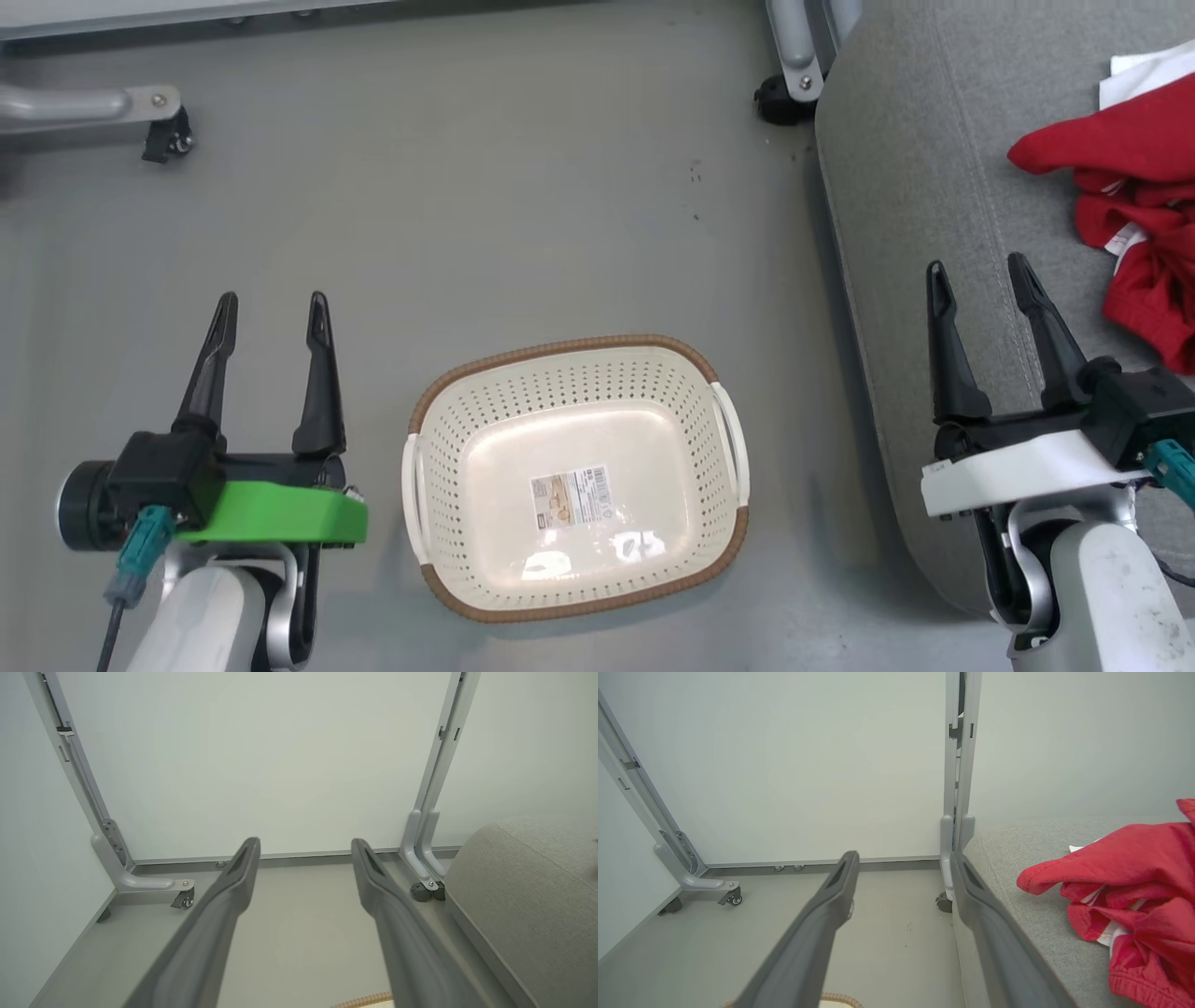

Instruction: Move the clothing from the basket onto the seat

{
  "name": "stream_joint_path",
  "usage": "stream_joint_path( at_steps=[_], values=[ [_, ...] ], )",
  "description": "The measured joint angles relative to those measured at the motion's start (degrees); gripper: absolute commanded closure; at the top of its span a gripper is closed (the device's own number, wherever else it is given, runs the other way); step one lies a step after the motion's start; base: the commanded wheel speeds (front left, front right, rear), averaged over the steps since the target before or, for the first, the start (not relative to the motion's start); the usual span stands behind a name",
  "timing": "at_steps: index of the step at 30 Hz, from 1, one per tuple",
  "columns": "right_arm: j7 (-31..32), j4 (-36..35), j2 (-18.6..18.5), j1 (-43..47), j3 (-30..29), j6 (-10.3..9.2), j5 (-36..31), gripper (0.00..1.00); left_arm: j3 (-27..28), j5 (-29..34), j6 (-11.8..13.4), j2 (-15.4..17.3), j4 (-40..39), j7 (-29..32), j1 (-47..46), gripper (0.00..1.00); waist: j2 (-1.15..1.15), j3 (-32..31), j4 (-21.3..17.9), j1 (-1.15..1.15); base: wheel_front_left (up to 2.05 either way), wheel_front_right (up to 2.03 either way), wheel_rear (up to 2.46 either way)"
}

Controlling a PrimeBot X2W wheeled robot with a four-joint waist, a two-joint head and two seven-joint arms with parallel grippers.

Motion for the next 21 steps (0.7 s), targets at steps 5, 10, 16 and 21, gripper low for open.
stream_joint_path(
  at_steps=[5, 10, 16, 21],
  values=[
    [1.37, -0.94, 0.01, 2.58, -0.35, 0.0, -0.59, 0.0, 3.43, 1.32, -1.52, -1.4, 0.57, -0.01, 3.81, 0.0, 0.0, -2.26, 1.28, 0.0, 0.0, 0.0, 0.0],
    [2.85, -1.8, -0.01, 5.13, -0.55, 0.0, -0.64, 0.0, 5.02, 2.41, -3.18, -2.74, 1.14, -0.01, 7.04, 0.0, 0.0, -4.55, 1.94, 0.0, 0.0, 0.0, 0.0],
    [4.0, -2.58, 0.0, 7.96, -0.38, 0.0, -0.51, 0.0, 5.86, 3.77, -4.99, -3.92, 2.2, -0.08, 9.86, 0.0, 0.0, -7.48, 2.13, 0.0, 0.0, 0.0, 0.0],
    [5.0, -2.78, -0.01, 9.81, -0.15, 0.0, 0.07, 0.0, 5.73, 5.11, -6.25, -4.26, 3.66, -0.09, 11.48, 0.0, 0.0, -9.97, 1.95, 0.0, 0.0, 0.0, 0.0]
  ],
)
